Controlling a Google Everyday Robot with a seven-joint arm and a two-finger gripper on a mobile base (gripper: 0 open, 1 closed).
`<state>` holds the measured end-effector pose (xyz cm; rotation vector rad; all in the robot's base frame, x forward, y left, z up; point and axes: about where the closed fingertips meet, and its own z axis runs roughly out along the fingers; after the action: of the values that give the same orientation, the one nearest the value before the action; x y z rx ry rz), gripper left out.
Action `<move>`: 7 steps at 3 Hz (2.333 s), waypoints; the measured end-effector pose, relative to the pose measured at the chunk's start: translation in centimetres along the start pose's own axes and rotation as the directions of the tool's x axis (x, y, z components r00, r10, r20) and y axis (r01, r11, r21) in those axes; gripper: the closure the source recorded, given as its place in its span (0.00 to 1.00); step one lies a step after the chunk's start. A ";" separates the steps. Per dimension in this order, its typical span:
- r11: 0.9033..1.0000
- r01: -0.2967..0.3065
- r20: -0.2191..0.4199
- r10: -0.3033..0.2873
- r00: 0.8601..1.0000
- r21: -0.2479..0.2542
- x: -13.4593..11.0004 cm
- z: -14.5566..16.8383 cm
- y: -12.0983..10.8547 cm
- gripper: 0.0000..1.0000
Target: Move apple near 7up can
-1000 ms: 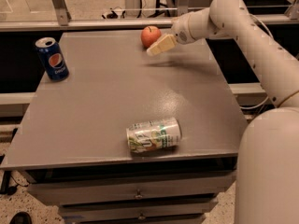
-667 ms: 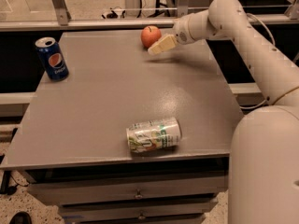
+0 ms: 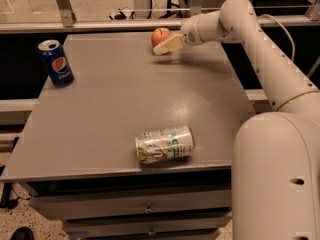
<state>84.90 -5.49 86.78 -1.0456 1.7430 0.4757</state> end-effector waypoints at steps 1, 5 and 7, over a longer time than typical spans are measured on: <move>0.998 -0.027 0.019 0.028 0.999 -0.060 -0.5 1.5 1.1 0.17; 0.978 -0.033 0.057 0.046 0.997 -0.205 -2.6 -5.2 7.7 1.00; 0.931 -0.009 0.040 0.025 0.999 -0.364 -1.0 -8.4 16.7 1.00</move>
Offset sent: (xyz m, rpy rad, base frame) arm -0.0054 0.0367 -0.0160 0.0614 0.1128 0.1073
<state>66.64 -2.00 88.66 -1.2687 1.6613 0.8511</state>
